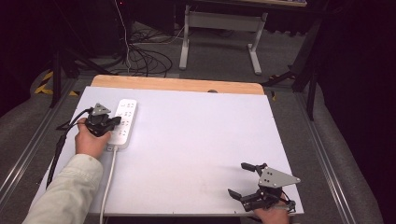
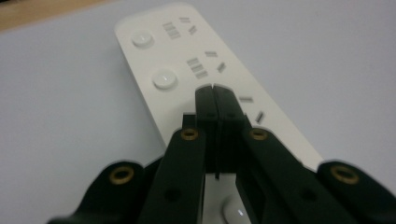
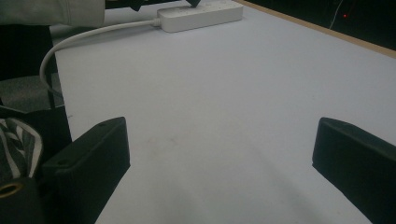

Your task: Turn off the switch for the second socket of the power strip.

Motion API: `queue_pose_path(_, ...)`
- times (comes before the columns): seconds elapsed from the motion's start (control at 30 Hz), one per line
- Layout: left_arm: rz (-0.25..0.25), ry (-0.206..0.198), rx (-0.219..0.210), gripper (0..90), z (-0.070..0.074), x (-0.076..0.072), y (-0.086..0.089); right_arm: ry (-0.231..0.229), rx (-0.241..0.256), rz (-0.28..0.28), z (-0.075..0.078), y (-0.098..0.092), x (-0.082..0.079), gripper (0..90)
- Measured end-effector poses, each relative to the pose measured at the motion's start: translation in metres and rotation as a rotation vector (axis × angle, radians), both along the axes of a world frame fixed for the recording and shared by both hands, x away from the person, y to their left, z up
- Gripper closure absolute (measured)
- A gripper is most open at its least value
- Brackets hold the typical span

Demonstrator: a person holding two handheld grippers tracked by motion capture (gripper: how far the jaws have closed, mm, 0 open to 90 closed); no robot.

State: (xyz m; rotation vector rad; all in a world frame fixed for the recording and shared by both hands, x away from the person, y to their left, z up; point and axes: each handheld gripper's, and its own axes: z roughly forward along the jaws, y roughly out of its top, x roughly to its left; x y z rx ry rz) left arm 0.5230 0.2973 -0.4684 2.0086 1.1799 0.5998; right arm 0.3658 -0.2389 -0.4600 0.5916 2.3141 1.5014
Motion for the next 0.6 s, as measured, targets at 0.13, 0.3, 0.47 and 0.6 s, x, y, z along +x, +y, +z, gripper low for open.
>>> queue_pose_path(0.13, -0.01, 0.007, -0.005, 89.8, 0.002, -0.003, -0.003, 0.0, -0.007, -0.001, 0.0, 0.001, 0.0, 4.8)
queue_pose_path(0.3, 0.001, -0.008, -0.004, 84.4, 0.011, -0.008, 0.0, -0.001, -0.008, -0.004, 0.0, 0.001, 0.0, 4.8)
queue_pose_path(0.47, 0.017, -0.019, -0.023, 76.0, 0.018, -0.012, 0.003, -0.001, -0.011, -0.004, 0.0, 0.002, 0.0, 4.8)
queue_pose_path(0.6, 0.023, -0.016, -0.034, 72.6, 0.024, -0.015, 0.005, 0.0, -0.013, -0.006, -0.001, 0.002, 0.001, 4.8)
